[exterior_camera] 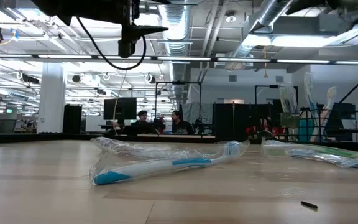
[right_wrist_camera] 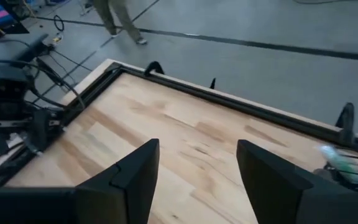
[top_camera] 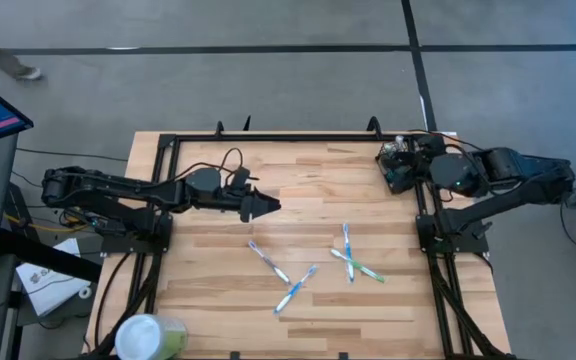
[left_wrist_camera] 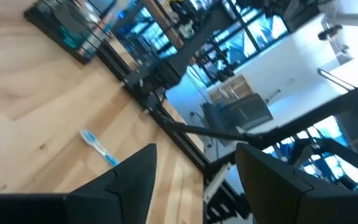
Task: Pick & Place toothbrushing station
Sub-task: Put the right blue toothbrush in the right section of wire organizer
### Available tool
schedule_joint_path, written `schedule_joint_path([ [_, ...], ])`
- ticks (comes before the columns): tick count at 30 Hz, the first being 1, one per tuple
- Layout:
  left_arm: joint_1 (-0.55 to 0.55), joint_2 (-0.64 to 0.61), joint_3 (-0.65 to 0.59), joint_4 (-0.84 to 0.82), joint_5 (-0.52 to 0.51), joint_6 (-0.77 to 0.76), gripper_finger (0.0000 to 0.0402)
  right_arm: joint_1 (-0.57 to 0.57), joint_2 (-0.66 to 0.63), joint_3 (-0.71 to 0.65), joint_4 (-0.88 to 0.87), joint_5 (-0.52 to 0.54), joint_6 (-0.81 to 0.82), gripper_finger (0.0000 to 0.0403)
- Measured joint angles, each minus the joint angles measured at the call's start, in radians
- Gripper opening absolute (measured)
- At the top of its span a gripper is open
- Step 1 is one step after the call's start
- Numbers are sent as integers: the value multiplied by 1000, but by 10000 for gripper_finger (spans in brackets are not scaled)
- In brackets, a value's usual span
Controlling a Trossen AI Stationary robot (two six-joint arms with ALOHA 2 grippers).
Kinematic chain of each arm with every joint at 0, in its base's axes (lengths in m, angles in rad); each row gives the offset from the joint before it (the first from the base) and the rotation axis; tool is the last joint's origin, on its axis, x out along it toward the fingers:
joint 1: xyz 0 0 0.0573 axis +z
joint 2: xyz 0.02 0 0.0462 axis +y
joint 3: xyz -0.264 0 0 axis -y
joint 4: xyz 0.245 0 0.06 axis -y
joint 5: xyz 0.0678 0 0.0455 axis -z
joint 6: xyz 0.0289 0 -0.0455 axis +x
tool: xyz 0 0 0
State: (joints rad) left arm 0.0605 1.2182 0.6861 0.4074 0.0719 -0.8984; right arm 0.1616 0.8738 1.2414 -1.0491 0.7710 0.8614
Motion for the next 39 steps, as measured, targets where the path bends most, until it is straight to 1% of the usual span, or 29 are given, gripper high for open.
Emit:
schedule_joint_path([
  [5, 0, 0, 0, -7, 48, -1, 214, 0, 28, 6, 31, -71, -1, 200],
  [8, 0, 0, 0, -8, 72, -7, 214, -1, 55, 7, 66, -113, -31, 195],
  [12, 0, 0, 0, -69, 111, -26, 209, -24, 89, 7, 135, -172, -70, 190],
  [15, -4, 0, 0, -140, 150, -70, 192, -49, 120, 8, 188, -251, -82, 186],
  [19, -10, 0, 0, -229, 231, -99, 158, -81, 169, 7, 229, -347, -131, 182],
  [23, -21, 0, 0, -260, 302, -129, 131, -119, 212, 7, 243, -460, -150, 182],
  [29, -56, 0, 0, -258, 328, -153, 100, -150, 249, 6, 290, -603, -166, 182],
  [35, -92, 0, 0, -260, 328, -193, 74, -158, 290, 8, 362, -673, -173, 182],
  [39, -110, 0, 0, -282, 327, -236, 48, -158, 323, 8, 370, -722, -176, 182],
])
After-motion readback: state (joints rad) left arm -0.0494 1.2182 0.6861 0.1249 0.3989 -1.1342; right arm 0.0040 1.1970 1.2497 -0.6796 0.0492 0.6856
